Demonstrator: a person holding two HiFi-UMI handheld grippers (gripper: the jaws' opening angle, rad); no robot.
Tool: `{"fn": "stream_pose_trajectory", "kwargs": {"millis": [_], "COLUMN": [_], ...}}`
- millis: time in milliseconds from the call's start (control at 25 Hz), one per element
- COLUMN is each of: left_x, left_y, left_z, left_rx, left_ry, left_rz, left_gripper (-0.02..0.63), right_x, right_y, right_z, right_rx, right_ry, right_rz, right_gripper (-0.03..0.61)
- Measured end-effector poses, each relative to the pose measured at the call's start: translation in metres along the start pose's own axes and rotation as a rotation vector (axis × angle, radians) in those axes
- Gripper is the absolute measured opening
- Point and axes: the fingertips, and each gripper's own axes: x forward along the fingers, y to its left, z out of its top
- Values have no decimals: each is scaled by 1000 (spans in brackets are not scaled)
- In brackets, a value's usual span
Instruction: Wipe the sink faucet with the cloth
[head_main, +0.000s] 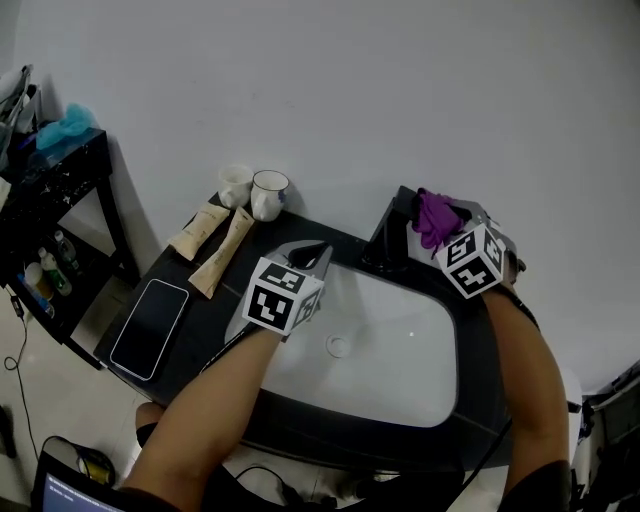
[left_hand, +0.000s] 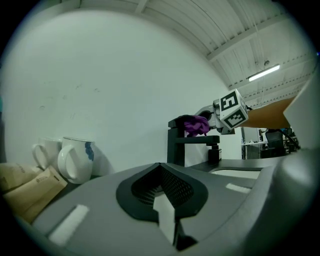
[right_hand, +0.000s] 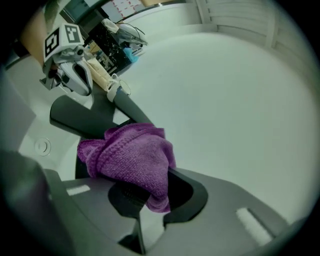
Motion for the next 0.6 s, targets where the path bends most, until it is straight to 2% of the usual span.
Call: {"fn": "stream_pose_trajectory", "kwargs": {"millis": [320,600], "left_x": [1,4], "left_y": [-1,-4], "left_z": [-1,-2], "left_rx": [10,22], "left_ry": [4,12], "left_rz": [-6,-12], "left_gripper": [17,17], "right_x": [21,26], "right_y": [71,105], "right_z": [-32,-45], "right_rx": [-48,-93], "right_ry": [59,95], "right_rz": [112,159], "right_gripper": [57,57]}}
